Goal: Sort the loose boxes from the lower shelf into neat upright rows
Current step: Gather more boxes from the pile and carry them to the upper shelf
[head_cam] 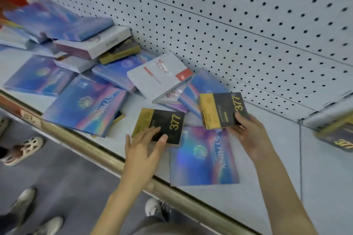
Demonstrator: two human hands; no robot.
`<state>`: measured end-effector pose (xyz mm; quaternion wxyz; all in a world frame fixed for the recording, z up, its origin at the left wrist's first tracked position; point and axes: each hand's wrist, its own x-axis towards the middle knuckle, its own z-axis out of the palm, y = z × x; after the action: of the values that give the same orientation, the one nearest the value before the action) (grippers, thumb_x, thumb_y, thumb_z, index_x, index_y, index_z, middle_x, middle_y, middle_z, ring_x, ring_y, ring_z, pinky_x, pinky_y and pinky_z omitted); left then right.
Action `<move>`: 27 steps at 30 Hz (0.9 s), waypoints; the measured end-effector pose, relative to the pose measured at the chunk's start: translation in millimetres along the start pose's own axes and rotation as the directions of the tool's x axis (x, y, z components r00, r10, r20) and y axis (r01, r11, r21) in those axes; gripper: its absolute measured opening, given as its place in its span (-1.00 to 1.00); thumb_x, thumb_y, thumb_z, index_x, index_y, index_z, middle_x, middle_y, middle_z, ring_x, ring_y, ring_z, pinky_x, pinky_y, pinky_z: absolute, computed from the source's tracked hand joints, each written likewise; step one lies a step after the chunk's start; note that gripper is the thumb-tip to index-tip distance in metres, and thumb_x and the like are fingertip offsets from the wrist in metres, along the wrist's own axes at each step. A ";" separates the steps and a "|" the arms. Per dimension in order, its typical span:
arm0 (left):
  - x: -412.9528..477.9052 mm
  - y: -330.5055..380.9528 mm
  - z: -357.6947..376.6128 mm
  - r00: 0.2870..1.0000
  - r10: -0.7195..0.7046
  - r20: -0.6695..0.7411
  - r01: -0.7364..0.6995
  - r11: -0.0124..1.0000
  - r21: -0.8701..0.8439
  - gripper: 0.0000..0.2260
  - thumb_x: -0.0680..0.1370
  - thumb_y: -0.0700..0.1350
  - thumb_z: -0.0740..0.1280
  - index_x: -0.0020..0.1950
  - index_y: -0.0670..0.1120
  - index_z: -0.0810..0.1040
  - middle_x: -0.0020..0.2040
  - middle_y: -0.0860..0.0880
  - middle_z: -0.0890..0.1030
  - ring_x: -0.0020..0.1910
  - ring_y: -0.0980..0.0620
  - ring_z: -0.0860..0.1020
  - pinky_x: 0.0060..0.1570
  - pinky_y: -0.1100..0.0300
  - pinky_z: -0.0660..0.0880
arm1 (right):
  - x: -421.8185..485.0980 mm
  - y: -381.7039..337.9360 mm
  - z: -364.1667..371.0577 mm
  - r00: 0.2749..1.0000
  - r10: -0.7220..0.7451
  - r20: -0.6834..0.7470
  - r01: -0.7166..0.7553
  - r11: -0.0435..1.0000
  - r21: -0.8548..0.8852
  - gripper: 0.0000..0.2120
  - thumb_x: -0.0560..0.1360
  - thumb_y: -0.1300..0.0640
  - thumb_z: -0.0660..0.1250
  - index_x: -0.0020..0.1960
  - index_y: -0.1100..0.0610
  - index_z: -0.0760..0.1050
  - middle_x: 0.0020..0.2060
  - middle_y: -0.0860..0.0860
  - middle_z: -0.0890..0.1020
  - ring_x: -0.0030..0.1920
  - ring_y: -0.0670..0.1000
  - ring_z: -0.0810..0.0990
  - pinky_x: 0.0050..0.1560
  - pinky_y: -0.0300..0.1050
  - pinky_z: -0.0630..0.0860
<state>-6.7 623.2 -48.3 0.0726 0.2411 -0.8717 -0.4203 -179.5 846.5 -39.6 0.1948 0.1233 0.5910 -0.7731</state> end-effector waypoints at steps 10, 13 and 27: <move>-0.1 56.1 -8.4 0.954 -0.176 0.245 0.301 0.577 -0.759 -0.65 0.42 -0.02 0.33 0.14 -0.16 0.51 -0.05 -0.09 0.70 -0.03 -0.02 0.67 -0.04 0.22 0.60 | -72.6 12.8 65.5 0.978 0.063 0.197 -0.099 0.978 0.182 -0.55 0.34 0.34 0.36 0.22 0.38 0.43 0.08 0.27 0.63 0.01 0.18 0.67 -0.02 -0.02 0.63; -2.8 50.4 -17.4 0.955 -0.239 0.175 0.278 0.521 -0.807 -0.77 0.43 -0.11 0.35 -0.01 -0.24 0.53 -0.14 -0.19 0.69 -0.14 -0.10 0.68 -0.08 0.14 0.62 | -91.0 38.7 84.6 0.963 0.090 0.254 -0.106 0.993 0.050 -0.41 0.30 0.19 0.51 0.30 0.19 0.44 0.14 0.15 0.64 0.17 0.13 0.62 0.16 0.06 0.54; 17.1 27.7 -28.2 0.921 -0.378 0.094 0.251 0.391 -0.886 -0.94 0.61 -0.14 0.22 0.04 -0.07 0.46 -0.17 0.03 0.69 -0.23 0.10 0.66 -0.33 0.26 0.58 | -75.6 39.6 84.6 0.999 0.033 0.025 -0.031 0.996 -0.082 -0.83 0.50 0.22 0.36 0.08 0.23 0.52 -0.08 0.18 0.68 -0.08 0.06 0.68 -0.09 -0.19 0.61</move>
<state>-22.2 610.0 -10.5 0.1593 0.3536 -0.4569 -0.8005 -90.9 768.0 -19.2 0.2197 0.1145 0.6173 -0.7467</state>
